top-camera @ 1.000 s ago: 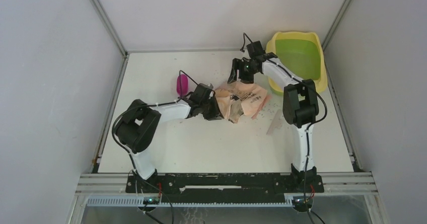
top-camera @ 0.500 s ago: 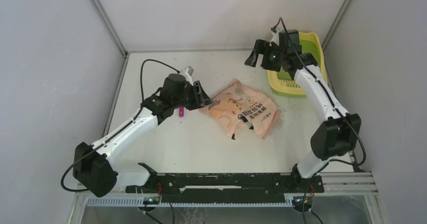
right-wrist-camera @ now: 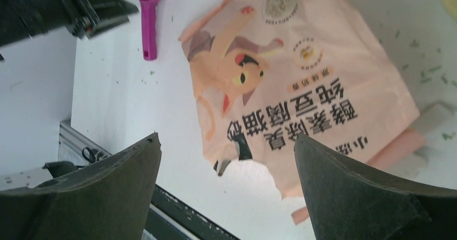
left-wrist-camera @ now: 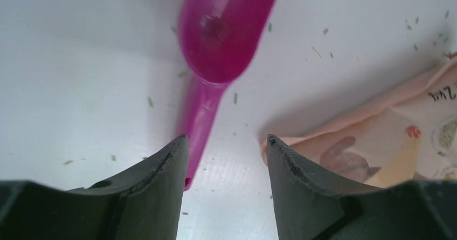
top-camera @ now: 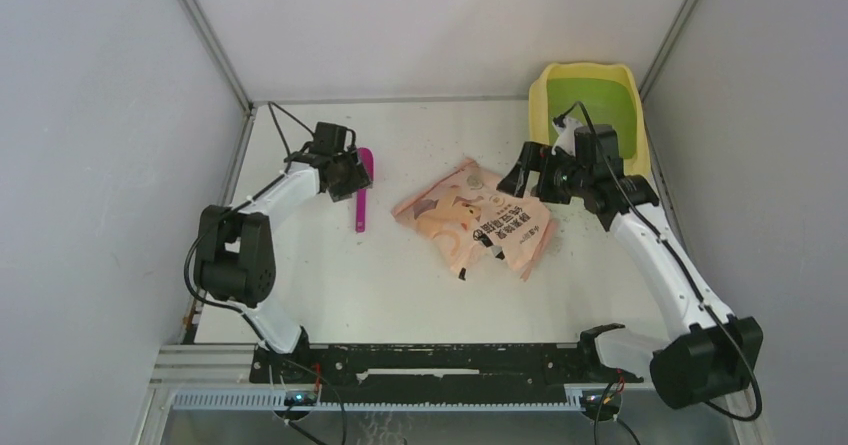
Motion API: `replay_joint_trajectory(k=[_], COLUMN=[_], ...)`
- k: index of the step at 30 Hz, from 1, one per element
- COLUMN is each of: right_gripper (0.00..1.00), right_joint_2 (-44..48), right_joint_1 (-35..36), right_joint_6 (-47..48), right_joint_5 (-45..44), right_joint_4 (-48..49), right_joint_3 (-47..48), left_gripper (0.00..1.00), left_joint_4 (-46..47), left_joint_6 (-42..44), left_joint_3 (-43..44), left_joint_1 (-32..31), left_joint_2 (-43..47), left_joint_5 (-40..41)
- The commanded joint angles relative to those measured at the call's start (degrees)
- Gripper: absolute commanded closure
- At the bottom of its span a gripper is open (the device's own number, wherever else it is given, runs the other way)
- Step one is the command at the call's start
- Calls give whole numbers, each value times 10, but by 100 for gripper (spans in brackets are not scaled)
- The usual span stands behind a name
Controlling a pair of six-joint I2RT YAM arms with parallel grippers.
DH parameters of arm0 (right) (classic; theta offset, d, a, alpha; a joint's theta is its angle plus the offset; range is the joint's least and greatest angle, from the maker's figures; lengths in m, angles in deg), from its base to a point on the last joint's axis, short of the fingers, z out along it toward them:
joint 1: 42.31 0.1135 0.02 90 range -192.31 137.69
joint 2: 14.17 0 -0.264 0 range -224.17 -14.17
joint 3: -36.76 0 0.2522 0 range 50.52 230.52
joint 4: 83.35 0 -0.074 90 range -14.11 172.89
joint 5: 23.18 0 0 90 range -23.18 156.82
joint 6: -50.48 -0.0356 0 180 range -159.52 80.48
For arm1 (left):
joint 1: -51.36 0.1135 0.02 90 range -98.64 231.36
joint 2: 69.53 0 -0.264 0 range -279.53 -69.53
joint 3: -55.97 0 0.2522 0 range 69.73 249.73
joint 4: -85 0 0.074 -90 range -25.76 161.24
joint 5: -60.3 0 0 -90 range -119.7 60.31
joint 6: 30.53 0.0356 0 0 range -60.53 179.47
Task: Fill the litter box with clean litter
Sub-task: Pick up the spatula from the center of the board.
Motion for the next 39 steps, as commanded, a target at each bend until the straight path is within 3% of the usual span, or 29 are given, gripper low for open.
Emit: replay_joint_trajectory(k=[1, 12, 25, 32, 35, 39], right_gripper=[1, 1, 1, 1, 1, 1], right_joint_2=[64, 143, 211, 215, 215, 218], right_joint_1=[4, 8, 9, 9, 9, 9], right_joint_6=[-2, -4, 0, -4, -11, -14], right_joint_5=[11, 27, 28, 36, 42, 45], right_joint_4=[12, 8, -37, -30, -22, -18], right_joint_3=[-45, -145, -161, -173, -181, -186], left_gripper=[40, 40, 42, 44, 54, 86], left_joint_4=[-12, -24, -60, -71, -71, -56], left_joint_6=[31, 84, 128, 118, 106, 83], left_joint_3=[54, 149, 297, 241, 203, 163], left_joint_1=[24, 62, 72, 67, 65, 66], left_joint_2=[13, -71, -220, -216, -207, -194], left_joint_5=[45, 50, 24, 14, 30, 23])
